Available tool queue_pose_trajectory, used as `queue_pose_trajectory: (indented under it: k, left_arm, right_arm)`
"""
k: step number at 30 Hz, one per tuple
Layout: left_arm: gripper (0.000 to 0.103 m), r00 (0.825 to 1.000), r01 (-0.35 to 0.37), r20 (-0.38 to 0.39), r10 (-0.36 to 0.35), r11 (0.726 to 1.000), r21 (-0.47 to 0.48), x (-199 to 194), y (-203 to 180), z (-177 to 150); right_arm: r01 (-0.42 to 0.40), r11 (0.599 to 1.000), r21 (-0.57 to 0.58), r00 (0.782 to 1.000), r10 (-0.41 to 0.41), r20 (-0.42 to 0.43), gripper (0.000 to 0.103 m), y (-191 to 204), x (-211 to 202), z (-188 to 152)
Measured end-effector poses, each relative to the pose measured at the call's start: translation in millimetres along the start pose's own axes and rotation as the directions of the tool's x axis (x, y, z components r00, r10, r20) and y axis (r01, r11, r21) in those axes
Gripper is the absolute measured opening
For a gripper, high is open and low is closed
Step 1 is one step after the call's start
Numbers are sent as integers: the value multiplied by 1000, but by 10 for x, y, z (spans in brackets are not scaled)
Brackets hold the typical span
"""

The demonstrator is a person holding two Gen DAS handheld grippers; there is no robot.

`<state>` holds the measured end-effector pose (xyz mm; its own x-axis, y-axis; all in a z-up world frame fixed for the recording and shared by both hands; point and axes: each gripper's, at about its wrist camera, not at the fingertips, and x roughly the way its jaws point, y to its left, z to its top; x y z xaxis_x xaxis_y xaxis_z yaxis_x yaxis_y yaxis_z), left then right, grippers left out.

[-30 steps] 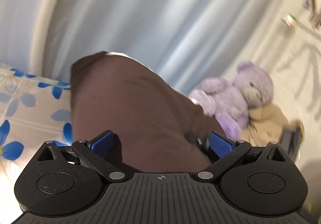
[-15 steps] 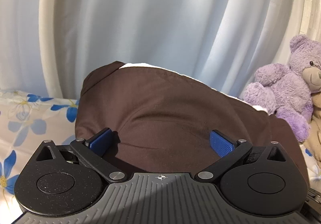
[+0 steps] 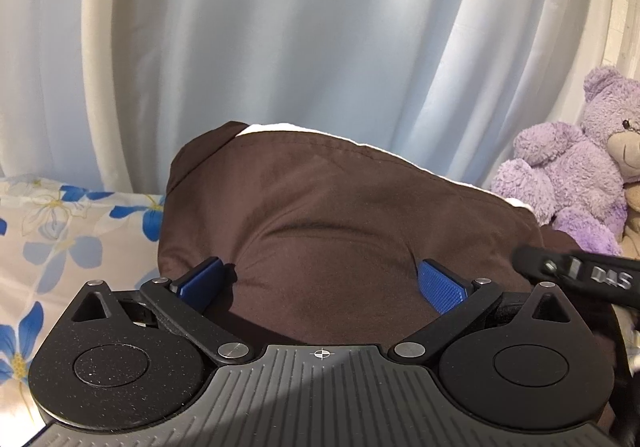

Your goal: Fold large clothes

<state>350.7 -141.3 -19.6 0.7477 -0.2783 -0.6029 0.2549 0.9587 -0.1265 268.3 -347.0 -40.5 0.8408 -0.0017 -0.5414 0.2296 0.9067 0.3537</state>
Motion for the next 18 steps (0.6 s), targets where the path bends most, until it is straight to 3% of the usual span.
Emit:
queue_pose_trajectory:
  k: [5, 7, 9, 14, 18]
  left_arm:
    - [103, 999, -50, -15, 50, 999, 10, 134, -11, 315]
    - [103, 998, -57, -27, 57, 998, -7, 250, 14, 381]
    - [103, 995, -49, -84, 46, 998, -27, 427, 43, 355]
    - [103, 997, -67, -51, 66, 997, -33, 558, 52, 196]
    - [103, 996, -72, -56, 70, 997, -32, 578, 69, 200]
  right_arm:
    - [0, 998, -61, 998, -3, -55, 18, 2, 371, 162]
    - [-1, 996, -88, 999, -2, -39, 18, -17, 425, 119]
    - [-10, 996, -85, 1000, 9, -16, 18, -63, 441, 51]
    - [-47, 998, -30, 999, 47, -5, 18, -202, 486, -12]
    - [-23, 998, -61, 1000, 22, -6, 17, -162, 559, -34]
